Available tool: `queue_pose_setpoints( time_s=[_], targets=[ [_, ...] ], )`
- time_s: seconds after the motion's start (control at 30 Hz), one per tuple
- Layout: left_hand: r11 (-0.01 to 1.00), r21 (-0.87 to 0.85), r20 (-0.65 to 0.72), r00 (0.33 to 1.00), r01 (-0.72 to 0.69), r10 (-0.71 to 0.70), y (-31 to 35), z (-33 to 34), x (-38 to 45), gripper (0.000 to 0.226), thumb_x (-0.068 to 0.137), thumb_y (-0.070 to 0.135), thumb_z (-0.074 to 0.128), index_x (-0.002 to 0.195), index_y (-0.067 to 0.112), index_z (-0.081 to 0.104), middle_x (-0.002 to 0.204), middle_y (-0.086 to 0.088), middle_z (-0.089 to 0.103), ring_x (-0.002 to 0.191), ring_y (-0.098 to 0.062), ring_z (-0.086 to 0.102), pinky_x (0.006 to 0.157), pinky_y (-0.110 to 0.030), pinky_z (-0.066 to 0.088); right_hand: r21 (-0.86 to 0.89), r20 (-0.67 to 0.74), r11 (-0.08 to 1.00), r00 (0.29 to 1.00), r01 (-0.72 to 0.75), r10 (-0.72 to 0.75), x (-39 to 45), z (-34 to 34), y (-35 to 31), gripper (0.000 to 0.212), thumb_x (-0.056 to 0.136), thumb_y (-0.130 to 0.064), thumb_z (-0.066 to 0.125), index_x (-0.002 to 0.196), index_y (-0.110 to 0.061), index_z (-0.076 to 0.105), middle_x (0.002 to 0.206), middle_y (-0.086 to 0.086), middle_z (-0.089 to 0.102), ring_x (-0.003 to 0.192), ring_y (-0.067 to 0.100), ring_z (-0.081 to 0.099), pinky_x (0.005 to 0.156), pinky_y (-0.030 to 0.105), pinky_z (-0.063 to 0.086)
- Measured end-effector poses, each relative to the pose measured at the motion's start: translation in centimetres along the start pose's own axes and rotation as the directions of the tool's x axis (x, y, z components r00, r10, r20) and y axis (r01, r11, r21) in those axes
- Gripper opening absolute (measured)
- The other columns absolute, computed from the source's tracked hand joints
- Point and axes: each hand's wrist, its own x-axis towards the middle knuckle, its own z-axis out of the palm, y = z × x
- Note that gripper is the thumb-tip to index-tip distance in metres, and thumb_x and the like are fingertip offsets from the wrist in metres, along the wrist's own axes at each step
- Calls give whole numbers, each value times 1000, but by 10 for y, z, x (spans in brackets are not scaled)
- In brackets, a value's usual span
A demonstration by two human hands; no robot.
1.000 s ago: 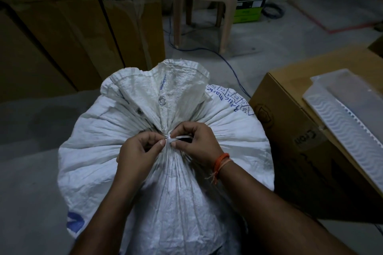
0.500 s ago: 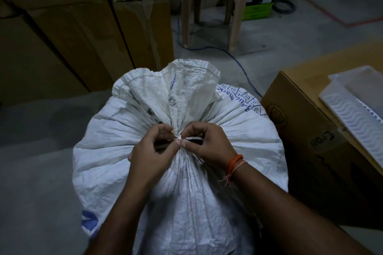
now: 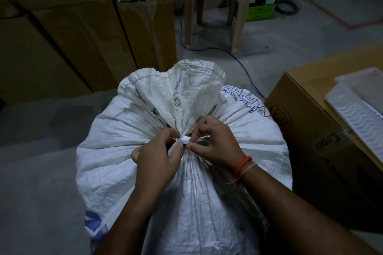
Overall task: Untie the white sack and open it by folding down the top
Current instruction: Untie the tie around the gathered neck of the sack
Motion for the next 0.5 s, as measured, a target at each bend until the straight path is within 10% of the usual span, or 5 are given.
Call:
queue_pose_setpoints(
  time_s=[0.37, 0.5],
  targets=[
    [998, -46, 10, 999, 33, -33, -1, 2, 3, 14, 102, 37, 70, 115, 40, 67, 101, 19, 75, 107, -11, 71, 107, -48, 33, -45, 291, 997, 955, 70, -54, -2, -33, 4, 14, 70, -17, 90, 73, -19, 77, 110, 2, 60, 95, 4, 56, 80, 11, 42],
    [998, -51, 8, 999, 43, -43, 0, 1, 3, 12, 101, 32, 72, 107, 42, 69, 94, 23, 72, 103, -6, 68, 97, -39, 24, -67, 434, 995, 900, 74, -38, -7, -42, 10, 11, 72, -22, 88, 75, -20, 78, 106, 0, 65, 91, 13, 65, 79, 32, 52]
  ],
)
